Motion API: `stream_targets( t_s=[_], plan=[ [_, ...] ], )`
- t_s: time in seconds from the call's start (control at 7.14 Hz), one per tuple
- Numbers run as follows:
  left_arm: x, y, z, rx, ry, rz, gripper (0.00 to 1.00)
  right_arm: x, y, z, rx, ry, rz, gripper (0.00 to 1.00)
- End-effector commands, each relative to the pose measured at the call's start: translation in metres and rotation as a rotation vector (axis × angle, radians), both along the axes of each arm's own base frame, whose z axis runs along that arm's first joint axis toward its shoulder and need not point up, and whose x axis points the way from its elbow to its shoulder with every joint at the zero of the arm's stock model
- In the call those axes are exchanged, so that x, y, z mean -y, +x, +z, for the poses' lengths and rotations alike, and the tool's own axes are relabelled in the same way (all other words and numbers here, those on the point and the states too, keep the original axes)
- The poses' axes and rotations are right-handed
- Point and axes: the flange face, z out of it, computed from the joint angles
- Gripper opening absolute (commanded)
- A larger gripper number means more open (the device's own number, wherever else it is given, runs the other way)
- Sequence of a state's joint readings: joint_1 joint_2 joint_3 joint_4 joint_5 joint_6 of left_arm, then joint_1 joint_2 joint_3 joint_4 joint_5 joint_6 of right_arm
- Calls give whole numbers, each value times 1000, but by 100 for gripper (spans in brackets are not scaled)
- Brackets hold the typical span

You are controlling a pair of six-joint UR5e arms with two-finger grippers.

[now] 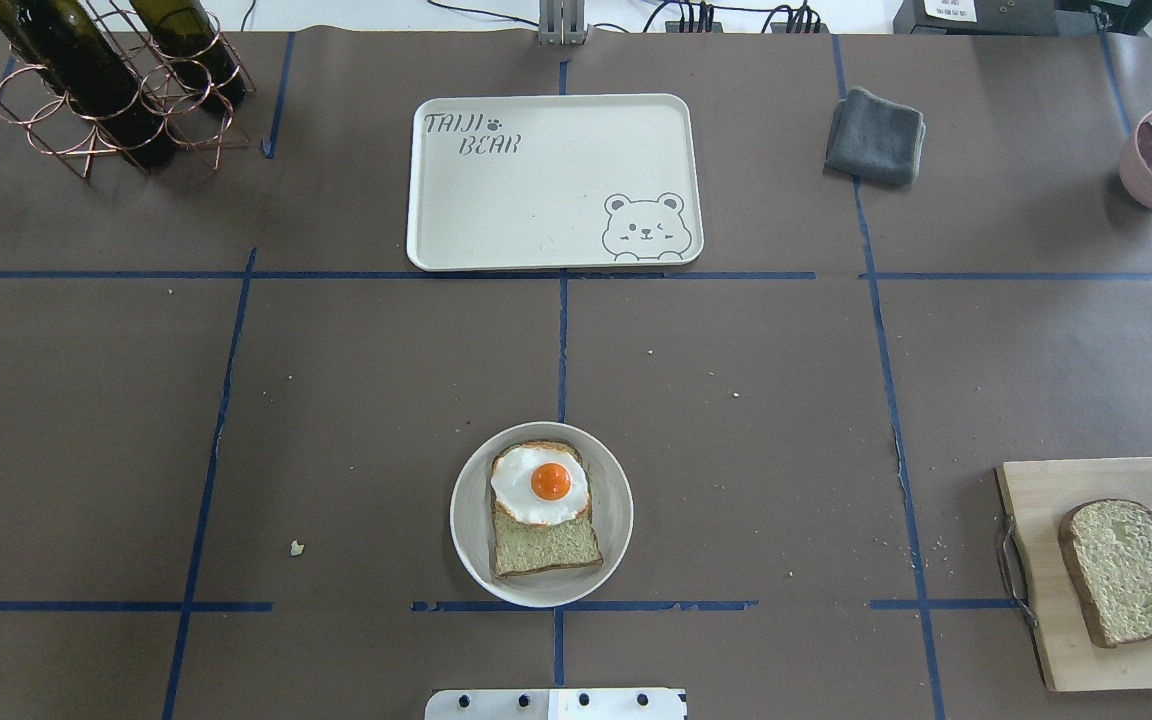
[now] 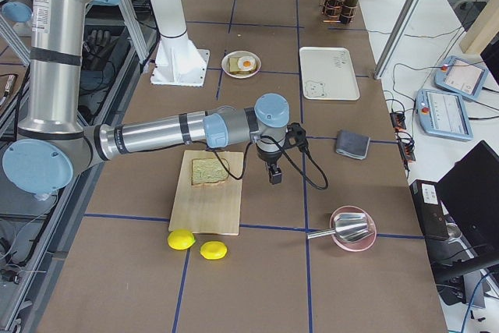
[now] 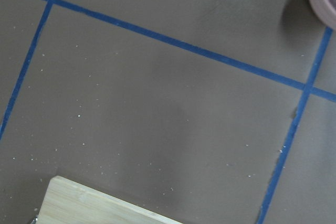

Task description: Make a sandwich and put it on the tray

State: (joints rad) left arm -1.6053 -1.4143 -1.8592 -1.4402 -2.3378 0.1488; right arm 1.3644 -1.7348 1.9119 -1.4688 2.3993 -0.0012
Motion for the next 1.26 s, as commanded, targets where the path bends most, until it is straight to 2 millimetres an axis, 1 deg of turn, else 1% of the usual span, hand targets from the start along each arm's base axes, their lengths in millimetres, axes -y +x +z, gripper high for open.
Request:
stream_targets(
  t_s=[0.0,0.14,0.28,0.42,0.56,0.7,0.84,1.12],
  plan=[
    [0,0,0,0,0,1,100,-42,-45,8,72,-25,72,100],
    [0,0,1,0,0,1,100,-68,-70,12,100,-61,103,100],
    [0,0,1,0,0,1,100,-96,-90,24,105,-68,126,100],
    [0,0,1,0,-1,1,100,-111,-96,48,130,-45,132,100],
    [0,0,2,0,-3,1,100,-118,-102,69,144,-42,121,97],
    [0,0,2,0,-4,1,100,-125,-103,84,143,-44,108,85],
    [0,1,2,0,-4,2,100,-134,-103,93,143,-44,93,76],
    [0,1,2,0,-4,2,100,-142,-107,100,133,-57,69,67]
  ],
)
